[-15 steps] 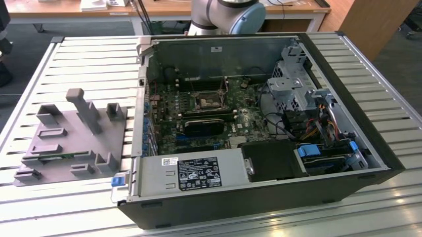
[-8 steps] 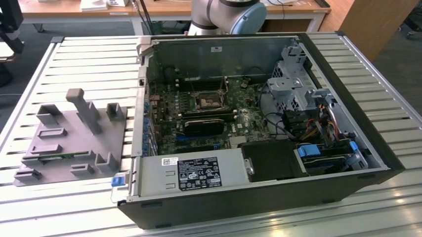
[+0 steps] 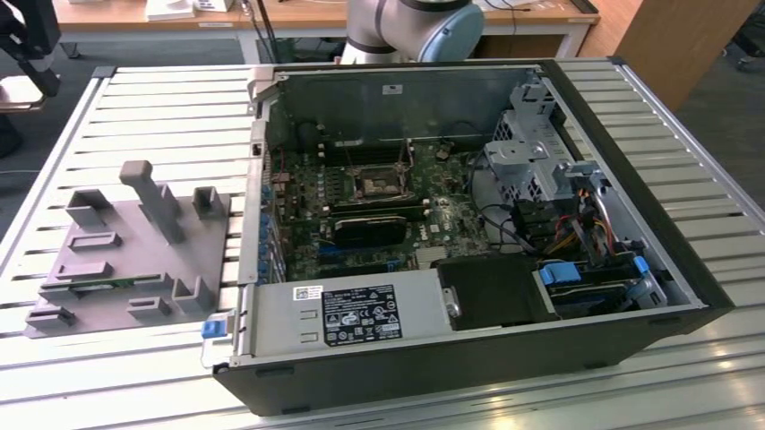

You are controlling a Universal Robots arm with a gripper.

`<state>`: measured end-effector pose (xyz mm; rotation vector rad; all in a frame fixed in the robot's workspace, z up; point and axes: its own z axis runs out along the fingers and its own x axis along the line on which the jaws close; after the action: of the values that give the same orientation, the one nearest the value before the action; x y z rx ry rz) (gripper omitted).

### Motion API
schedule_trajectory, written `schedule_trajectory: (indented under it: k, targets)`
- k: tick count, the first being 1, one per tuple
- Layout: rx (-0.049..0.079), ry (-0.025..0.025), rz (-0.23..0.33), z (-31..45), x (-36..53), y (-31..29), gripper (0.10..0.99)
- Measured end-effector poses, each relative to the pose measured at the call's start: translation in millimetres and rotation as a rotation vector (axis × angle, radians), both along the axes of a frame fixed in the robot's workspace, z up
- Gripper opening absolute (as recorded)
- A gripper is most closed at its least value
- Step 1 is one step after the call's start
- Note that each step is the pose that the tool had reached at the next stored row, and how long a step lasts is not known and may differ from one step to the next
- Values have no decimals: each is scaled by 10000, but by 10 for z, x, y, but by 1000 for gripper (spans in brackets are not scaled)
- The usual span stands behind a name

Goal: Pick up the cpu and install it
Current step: 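Pick up the cpu and move it towards the insertion slot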

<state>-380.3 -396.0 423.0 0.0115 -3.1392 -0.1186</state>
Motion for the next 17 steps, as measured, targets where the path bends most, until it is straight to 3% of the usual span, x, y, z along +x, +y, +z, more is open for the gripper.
schedule_trajectory:
  k: [17]
  targets:
    - [0, 1, 0, 0, 304, 0, 533]
